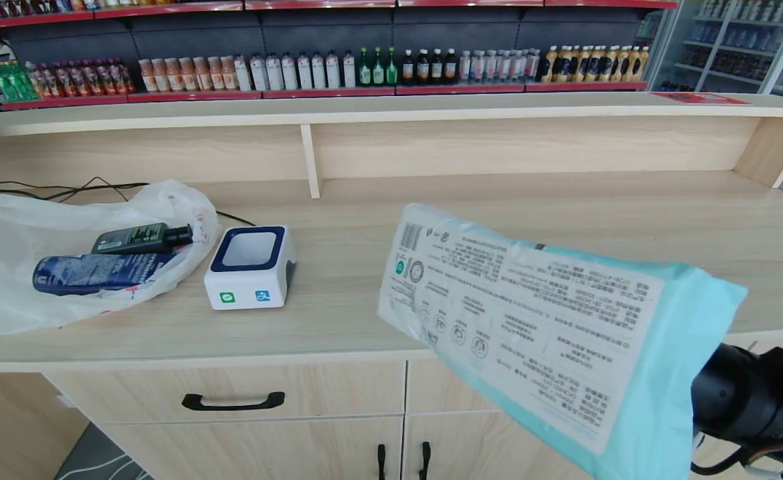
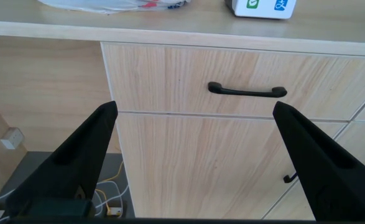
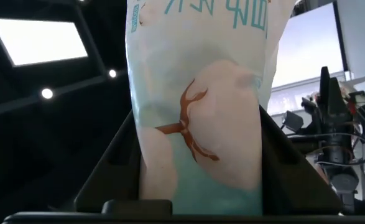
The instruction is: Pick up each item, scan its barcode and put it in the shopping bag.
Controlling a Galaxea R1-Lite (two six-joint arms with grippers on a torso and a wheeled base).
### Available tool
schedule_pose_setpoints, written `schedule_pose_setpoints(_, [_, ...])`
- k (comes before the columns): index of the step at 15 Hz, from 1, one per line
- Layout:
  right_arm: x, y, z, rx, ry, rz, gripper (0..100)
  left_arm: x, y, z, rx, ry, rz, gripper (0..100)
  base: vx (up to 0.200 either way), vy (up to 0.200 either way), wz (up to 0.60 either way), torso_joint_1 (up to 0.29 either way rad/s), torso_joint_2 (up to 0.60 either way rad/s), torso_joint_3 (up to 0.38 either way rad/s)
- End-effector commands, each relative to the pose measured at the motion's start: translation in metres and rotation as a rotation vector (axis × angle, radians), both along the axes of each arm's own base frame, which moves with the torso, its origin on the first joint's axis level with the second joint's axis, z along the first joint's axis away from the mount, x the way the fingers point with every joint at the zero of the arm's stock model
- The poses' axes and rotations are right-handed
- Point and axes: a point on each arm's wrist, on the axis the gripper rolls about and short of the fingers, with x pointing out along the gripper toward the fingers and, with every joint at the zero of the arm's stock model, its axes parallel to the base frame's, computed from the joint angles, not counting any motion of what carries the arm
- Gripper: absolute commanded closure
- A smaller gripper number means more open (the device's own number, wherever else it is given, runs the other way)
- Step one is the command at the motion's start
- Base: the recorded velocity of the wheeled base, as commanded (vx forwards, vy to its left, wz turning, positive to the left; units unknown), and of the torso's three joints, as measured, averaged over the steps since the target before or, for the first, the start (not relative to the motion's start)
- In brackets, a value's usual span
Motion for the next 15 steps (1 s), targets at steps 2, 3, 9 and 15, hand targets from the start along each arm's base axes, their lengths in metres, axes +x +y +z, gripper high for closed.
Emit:
schedule_pose_setpoints(2, [-0.029, -0.013, 0.014, 0.043, -0.060, 0.043, 100, 0.000, 0.000, 0.000, 0.001, -0.001, 0.000, 0, 0.000, 0.000, 0.00, 0.000, 0.00, 0.000])
schedule_pose_setpoints(3, [-0.038, -0.016, 0.018, 0.057, -0.077, 0.060, 100, 0.000, 0.000, 0.000, 0.000, -0.001, 0.000, 0, 0.000, 0.000, 0.00, 0.000, 0.00, 0.000])
schedule_pose_setpoints(9, [-0.067, -0.023, 0.007, 0.044, -0.056, 0.143, 100, 0.000, 0.000, 0.000, 0.001, -0.001, 0.000, 0, 0.000, 0.000, 0.00, 0.000, 0.00, 0.000])
schedule_pose_setpoints(15, [-0.086, -0.033, 0.008, 0.098, 0.045, 0.225, 100, 0.000, 0.000, 0.000, 0.000, -0.001, 0.000, 0, 0.000, 0.000, 0.00, 0.000, 0.00, 0.000])
